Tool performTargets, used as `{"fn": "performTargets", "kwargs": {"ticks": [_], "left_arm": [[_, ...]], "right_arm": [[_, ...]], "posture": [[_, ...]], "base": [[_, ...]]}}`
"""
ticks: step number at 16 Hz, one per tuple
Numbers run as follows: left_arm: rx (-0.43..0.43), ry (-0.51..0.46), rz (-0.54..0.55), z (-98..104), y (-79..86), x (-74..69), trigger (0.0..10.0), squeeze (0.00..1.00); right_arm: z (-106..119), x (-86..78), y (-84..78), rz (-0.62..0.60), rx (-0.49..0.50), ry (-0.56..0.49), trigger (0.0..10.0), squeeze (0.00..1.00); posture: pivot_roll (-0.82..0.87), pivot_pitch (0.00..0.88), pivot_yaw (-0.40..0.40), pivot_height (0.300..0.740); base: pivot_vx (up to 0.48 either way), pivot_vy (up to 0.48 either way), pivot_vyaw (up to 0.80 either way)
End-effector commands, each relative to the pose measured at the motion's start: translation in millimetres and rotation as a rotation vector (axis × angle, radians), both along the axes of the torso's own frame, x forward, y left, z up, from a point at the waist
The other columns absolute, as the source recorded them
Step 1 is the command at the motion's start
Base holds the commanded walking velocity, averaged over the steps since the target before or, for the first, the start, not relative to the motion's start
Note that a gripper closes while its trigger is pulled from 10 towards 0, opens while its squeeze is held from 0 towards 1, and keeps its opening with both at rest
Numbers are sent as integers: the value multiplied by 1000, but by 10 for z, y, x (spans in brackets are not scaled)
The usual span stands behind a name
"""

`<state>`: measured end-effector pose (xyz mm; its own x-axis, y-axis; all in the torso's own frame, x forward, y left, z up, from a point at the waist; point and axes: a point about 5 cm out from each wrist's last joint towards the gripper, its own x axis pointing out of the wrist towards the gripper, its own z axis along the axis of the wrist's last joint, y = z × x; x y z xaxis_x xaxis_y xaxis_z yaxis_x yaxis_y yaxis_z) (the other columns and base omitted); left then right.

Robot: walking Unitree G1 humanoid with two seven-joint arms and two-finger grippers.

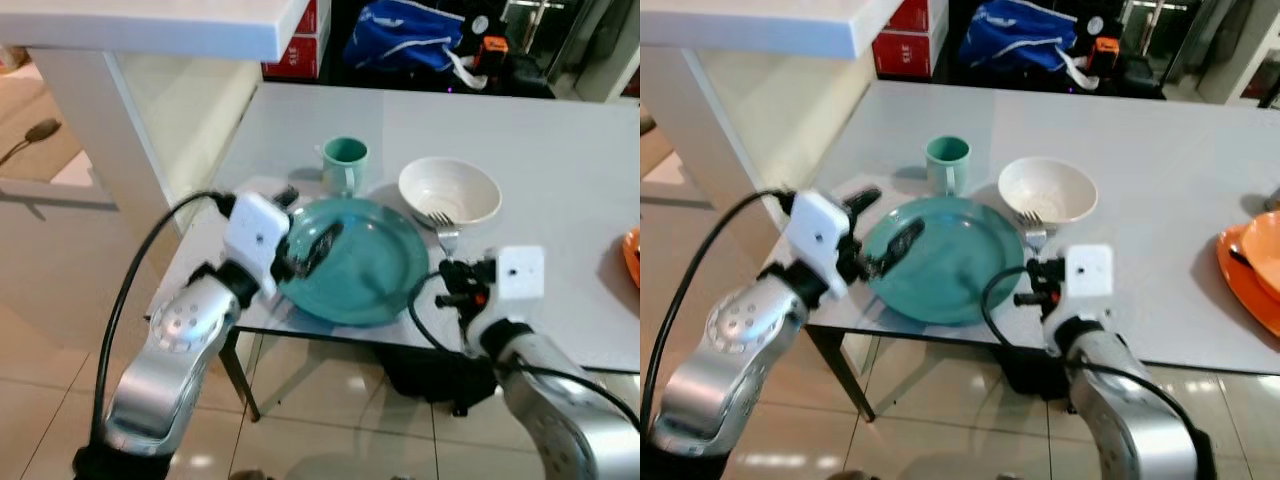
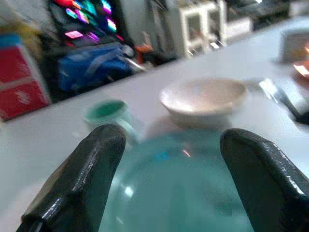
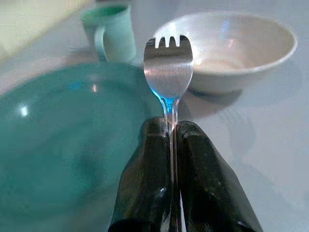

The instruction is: Setting the table

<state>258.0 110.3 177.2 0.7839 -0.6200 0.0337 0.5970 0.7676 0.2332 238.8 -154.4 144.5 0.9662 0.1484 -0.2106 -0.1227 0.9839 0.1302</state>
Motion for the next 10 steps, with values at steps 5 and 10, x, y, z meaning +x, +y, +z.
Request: {"fn": "performTargets", "kwargs": {"ticks": [5, 10], "left_arm": [[71, 38, -20, -72, 87, -81, 10000, 0], [72, 69, -5, -72, 157, -241, 10000, 0]], "right_arm": [[11, 234, 231, 92, 185, 46, 10000, 0], [37, 371, 461, 207, 525, 159, 10000, 0]], "posture": [[22, 45, -18, 740], [47, 93, -70, 740]], "base": [[0, 0, 0], [0, 0, 0]]}}
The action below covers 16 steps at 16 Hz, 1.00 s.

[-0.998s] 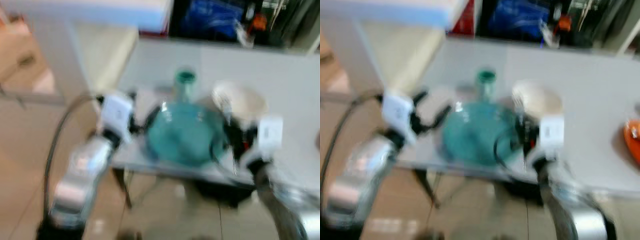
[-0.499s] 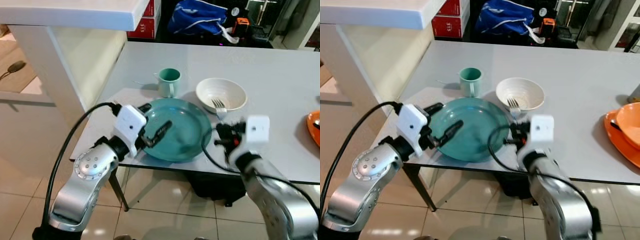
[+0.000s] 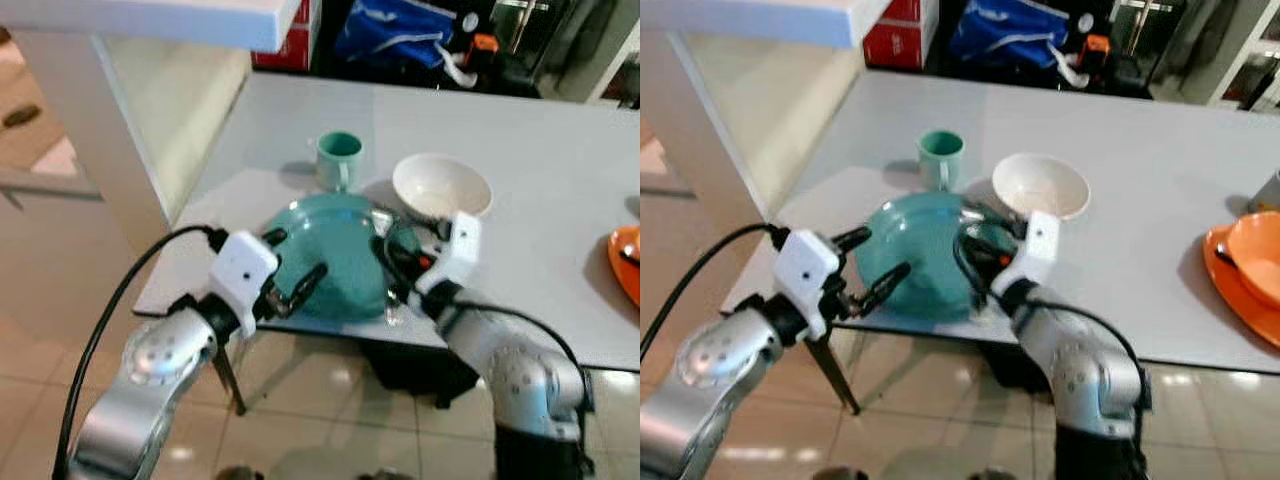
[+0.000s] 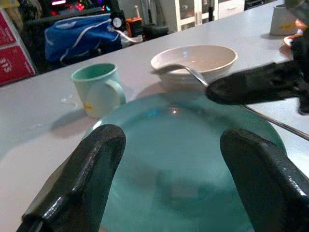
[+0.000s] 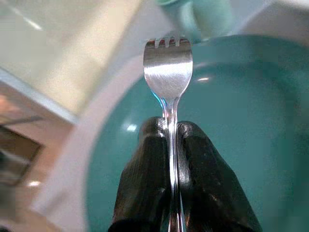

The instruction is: Setting the table

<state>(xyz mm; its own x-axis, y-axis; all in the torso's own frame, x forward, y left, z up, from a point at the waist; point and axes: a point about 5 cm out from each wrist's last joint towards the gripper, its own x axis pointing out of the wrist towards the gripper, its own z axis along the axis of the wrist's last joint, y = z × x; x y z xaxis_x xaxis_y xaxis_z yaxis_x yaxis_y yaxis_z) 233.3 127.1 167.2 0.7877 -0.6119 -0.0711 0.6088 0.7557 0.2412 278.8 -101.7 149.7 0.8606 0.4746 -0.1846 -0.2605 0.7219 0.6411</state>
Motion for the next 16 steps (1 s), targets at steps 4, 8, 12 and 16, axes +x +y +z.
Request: {"fn": "performTargets", "kwargs": {"ticks": [4, 8, 12, 16], "left_arm": [[-6, 30, 3, 23, -17, -140, 10000, 0], [-8, 35, 4, 56, -38, -160, 10000, 0], [-46, -4, 22, 99, -125, -63, 10000, 0], [-37, -6, -33, 99, -162, 25, 10000, 0]], "right_arm": [[-11, 200, 54, -41, 166, 104, 10000, 0], [1, 239, 42, -54, 194, 120, 10000, 0], [269, -73, -374, -126, -244, -116, 10000, 0], [345, -483, -726, -211, -336, -136, 10000, 0]], "posture": [[57, 124, -115, 740], [64, 127, -116, 740], [29, 94, -67, 740], [-7, 70, -6, 740]], "base": [[0, 0, 0], [0, 0, 0], [0, 0, 0], [0, 0, 0]]}}
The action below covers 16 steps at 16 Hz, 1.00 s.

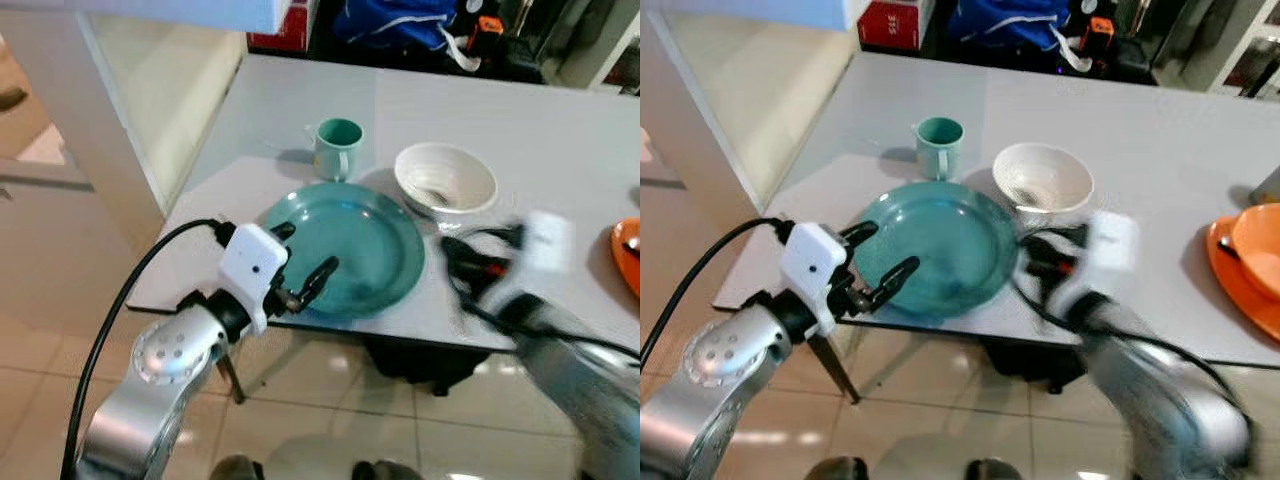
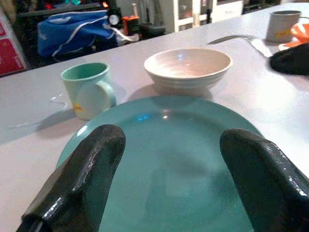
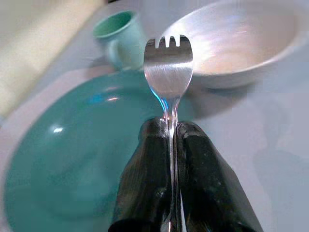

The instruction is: Setting the table

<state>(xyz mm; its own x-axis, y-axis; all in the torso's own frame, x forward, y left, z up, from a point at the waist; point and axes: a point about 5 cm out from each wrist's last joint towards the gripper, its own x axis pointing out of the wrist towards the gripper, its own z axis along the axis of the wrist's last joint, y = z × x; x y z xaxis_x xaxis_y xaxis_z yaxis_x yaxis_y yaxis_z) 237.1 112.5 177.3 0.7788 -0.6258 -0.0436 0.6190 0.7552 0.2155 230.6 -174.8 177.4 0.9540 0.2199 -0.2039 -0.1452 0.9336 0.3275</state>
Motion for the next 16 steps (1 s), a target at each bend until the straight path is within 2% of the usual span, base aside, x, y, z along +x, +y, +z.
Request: {"fn": "performTargets", "kwargs": {"ticks": [1, 2, 3, 4, 6, 9, 14, 16], "left_arm": [[0, -8, -21, 12, -9, 29, 10000, 0], [-2, -14, -18, 18, -6, 54, 10000, 0], [-13, -16, -14, 21, -3, 91, 10000, 0], [-27, -10, -25, 18, -15, 101, 10000, 0], [-37, 53, -141, -20, -103, 26, 10000, 0], [-14, 91, -266, -28, -171, -98, 10000, 0], [3, 113, -265, -34, -105, -134, 10000, 0], [6, 115, -274, -29, -120, -130, 10000, 0]], "right_arm": [[89, -105, -74, -27, -70, -41, 10000, 0], [86, -154, -108, -40, -126, -38, 10000, 0], [50, -216, -152, -70, -222, -12, 10000, 0], [4, -228, -165, -103, -235, 12, 10000, 0], [-204, -73, -97, -104, -258, 89, 10000, 0], [-334, 116, -74, -103, -267, 141, 10000, 0], [-528, 315, -217, -204, -346, 235, 10000, 0], [-569, 407, -196, -189, -308, 225, 10000, 0]], "posture": [[-20, 66, 14, 740], [-28, 62, 25, 740], [-38, 59, 35, 740], [-34, 59, 39, 740], [-14, 58, 46, 740], [27, 63, 28, 740], [50, 65, 26, 740], [52, 63, 37, 740]], "base": [[0, 0, 0], [0, 0, 0], [0, 0, 0], [0, 0, 0], [0, 0, 0], [0, 0, 0], [0, 0, 0], [0, 0, 0]]}}
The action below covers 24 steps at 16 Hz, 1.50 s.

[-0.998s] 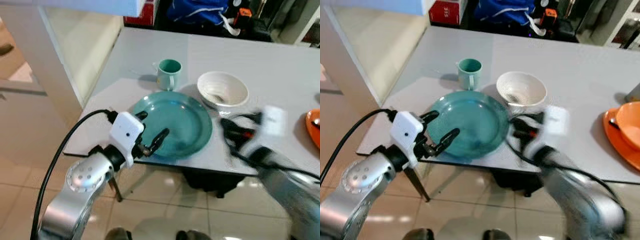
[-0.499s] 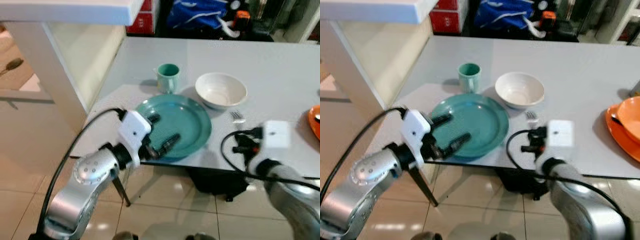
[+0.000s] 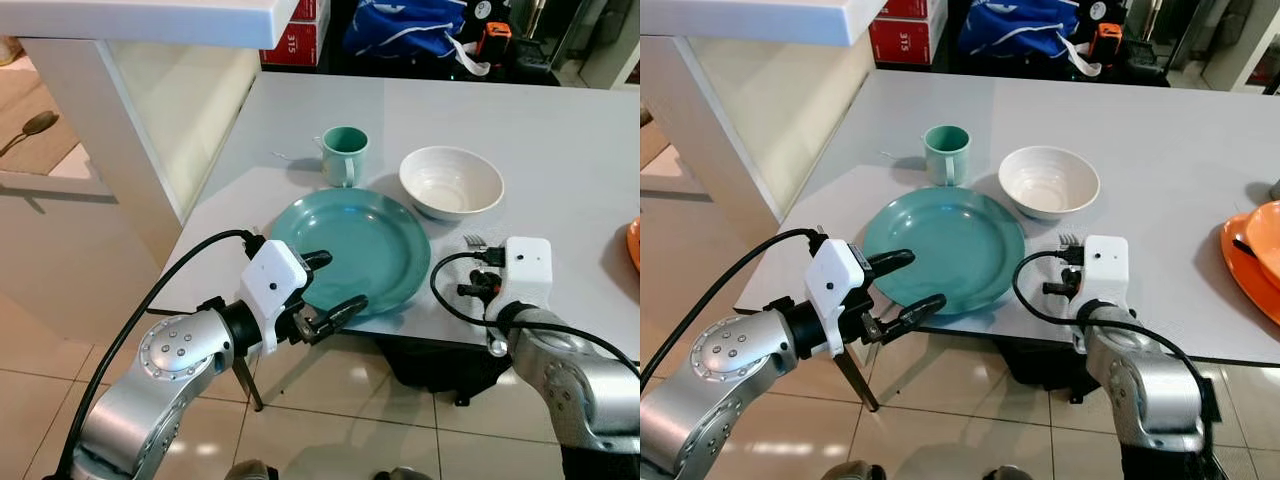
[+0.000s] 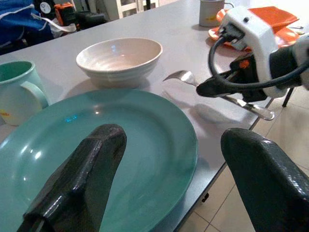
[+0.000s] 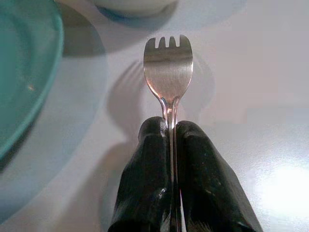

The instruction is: Setting the table

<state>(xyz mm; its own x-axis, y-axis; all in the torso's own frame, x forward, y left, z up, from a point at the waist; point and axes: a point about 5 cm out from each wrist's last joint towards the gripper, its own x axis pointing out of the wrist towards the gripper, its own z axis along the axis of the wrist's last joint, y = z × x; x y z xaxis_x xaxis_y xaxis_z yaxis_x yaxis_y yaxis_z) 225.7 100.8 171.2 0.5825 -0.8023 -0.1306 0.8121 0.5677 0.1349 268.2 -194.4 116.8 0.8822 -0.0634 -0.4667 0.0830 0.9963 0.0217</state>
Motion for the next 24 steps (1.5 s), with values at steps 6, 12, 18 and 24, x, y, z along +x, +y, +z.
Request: {"fn": "performTargets", "kwargs": {"ticks": [6, 12, 18, 24], "left_arm": [[-7, 20, -74, 42, -53, -23, 10000, 0], [5, 129, -204, -21, -96, -191, 10000, 0], [10, 125, -203, 6, -90, -182, 10000, 0], [17, 119, -199, 18, -77, -172, 10000, 0]], "right_arm": [[-35, 364, 104, 49, 23, -32, 10000, 0], [-73, 522, 101, 36, -4, -46, 10000, 0], [-93, 653, 28, 12, -19, -60, 10000, 0], [-155, 737, 21, 35, -44, -52, 10000, 0]], "posture": [[52, 59, 37, 740], [57, 50, 32, 740], [64, 60, 37, 740], [71, 54, 40, 740]], "base": [[0, 0, 0], [0, 0, 0], [0, 0, 0], [0, 0, 0]]}}
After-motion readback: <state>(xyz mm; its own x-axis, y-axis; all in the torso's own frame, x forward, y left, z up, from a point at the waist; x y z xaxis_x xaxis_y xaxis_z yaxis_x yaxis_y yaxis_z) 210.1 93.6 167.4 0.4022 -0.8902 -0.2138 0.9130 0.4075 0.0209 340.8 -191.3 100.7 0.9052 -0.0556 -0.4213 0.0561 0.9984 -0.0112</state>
